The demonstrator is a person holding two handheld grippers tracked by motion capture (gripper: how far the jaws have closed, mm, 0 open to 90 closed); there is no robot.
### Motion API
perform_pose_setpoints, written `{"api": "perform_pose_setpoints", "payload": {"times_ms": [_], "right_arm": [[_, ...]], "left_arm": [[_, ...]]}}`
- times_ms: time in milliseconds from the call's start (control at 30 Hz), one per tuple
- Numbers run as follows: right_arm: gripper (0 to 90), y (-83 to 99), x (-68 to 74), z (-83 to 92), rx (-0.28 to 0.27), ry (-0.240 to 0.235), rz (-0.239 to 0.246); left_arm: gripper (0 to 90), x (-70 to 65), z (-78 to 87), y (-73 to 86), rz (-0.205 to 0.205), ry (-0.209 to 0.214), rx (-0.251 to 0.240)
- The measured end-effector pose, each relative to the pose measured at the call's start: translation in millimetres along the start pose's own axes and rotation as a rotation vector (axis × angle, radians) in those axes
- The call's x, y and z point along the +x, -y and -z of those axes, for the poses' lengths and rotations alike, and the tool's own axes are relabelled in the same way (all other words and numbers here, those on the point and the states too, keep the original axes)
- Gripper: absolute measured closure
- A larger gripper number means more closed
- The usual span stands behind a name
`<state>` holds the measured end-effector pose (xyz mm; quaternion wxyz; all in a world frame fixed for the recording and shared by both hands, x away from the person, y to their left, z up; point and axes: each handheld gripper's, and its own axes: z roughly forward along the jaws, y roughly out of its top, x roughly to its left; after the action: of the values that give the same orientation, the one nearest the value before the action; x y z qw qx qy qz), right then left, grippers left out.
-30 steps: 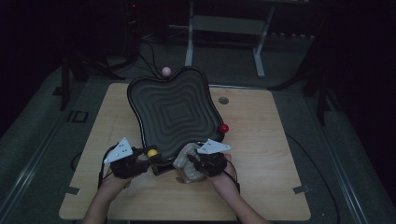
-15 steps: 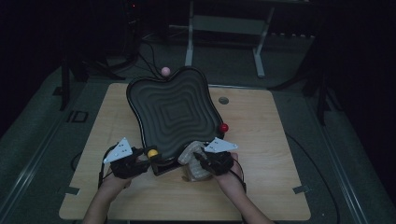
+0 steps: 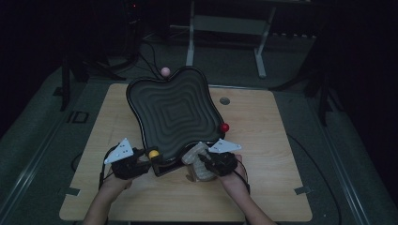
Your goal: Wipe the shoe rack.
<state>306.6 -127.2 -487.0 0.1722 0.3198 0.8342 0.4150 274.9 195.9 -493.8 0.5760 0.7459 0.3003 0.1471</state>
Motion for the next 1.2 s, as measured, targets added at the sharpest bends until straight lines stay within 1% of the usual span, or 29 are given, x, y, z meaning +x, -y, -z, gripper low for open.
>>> {"api": "perform_pose_setpoints", "payload": {"times_ms": [100,167,200,333,367,400,433,467,500,533,567,600,633,700,733,767,833,867,933,967,1000,1067,1100,1200], "right_arm": [[71.6,-4.7,-1.1,13.0,-0.028,0.001,0.0],[71.5,-4.7,-3.8,17.7,-0.034,0.009,0.008],[71.6,-2.7,-6.1,17.6,-0.031,0.015,0.004],[71.5,8.9,-13.0,12.2,0.011,0.023,-0.01],[71.4,9.1,-13.3,14.5,0.006,0.027,-0.011],[71.4,6.5,-13.8,22.9,-0.013,0.033,-0.009],[71.3,4.6,-14.7,26.9,-0.024,0.044,-0.001],[71.3,4.6,-14.7,26.9,-0.024,0.044,-0.001],[71.4,3.2,-16.4,29.6,-0.029,0.054,0.003],[71.4,4.5,-21.8,28.4,-0.025,0.058,-0.008],[71.4,4.5,-21.8,28.4,-0.025,0.058,-0.008],[71.4,7.1,-23.9,25.4,-0.011,0.063,-0.012],[71.4,13.4,-26.8,19.7,0.015,0.069,-0.018],[71.3,15.6,-28.3,19.4,0.016,0.066,-0.027],[71.3,15.7,-30.2,24.7,0.005,0.071,-0.039],[71.3,15.7,-30.2,24.7,0.005,0.071,-0.039],[71.3,11.4,-33.9,36.0,-0.025,0.091,-0.037],[71.3,11.4,-33.9,36.0,-0.025,0.091,-0.037],[71.3,11.2,-38.6,38.1,-0.031,0.108,-0.048],[71.3,13.0,-41.3,36.1,-0.022,0.114,-0.057],[71.3,15.5,-43.9,32.5,-0.004,0.12,-0.056],[71.3,19.3,-47.9,29.4,0.016,0.113,-0.07],[71.3,18.8,-48.8,31.6,0.013,0.118,-0.067],[71.3,11.0,-52.5,43.2,-0.022,0.149,-0.057]], "left_arm": [[59.7,0.8,0.3,0.4,0.002,0.005,-0.004],[59.7,1.1,0.3,0.1,0.001,0.007,-0.001],[59.7,1.1,0.1,0.2,0.002,0.006,-0.003],[59.7,0.9,-0.1,-0.1,0.002,0.009,0.0],[59.7,1.1,0.0,0.1,0.002,0.009,-0.002],[59.7,1.3,0.0,0.3,0.004,0.011,-0.004],[59.7,1.7,0.0,0.2,0.006,0.013,-0.005],[59.7,1.7,0.0,0.2,0.006,0.013,-0.005],[59.7,1.7,-0.1,0.2,0.005,0.014,-0.004],[59.7,1.8,-0.2,0.2,0.005,0.015,-0.005],[59.7,1.8,-0.5,0.2,0.006,0.017,-0.006],[59.7,1.7,-0.7,0.1,0.006,0.018,-0.004],[59.7,1.6,-0.8,-0.1,0.007,0.018,-0.003],[59.7,1.7,-0.7,0.1,0.007,0.02,-0.004],[59.7,2.1,-0.6,0.2,0.007,0.021,-0.006],[59.7,2.6,-0.3,0.1,0.006,0.023,-0.004],[59.7,3.5,0.5,-0.1,0.003,0.028,0.001],[59.7,3.7,0.6,0.0,0.002,0.029,0.001],[59.7,4.2,0.6,-0.3,0.002,0.033,0.003],[59.7,4.3,0.5,-0.6,0.001,0.033,0.005],[59.7,4.3,0.4,-0.8,0.001,0.034,0.006],[59.7,4.4,0.6,-0.7,0.001,0.035,0.006],[59.7,4.7,1.0,-0.9,-0.001,0.038,0.009],[59.7,5.8,2.2,-0.7,0.0,0.047,0.01]]}}
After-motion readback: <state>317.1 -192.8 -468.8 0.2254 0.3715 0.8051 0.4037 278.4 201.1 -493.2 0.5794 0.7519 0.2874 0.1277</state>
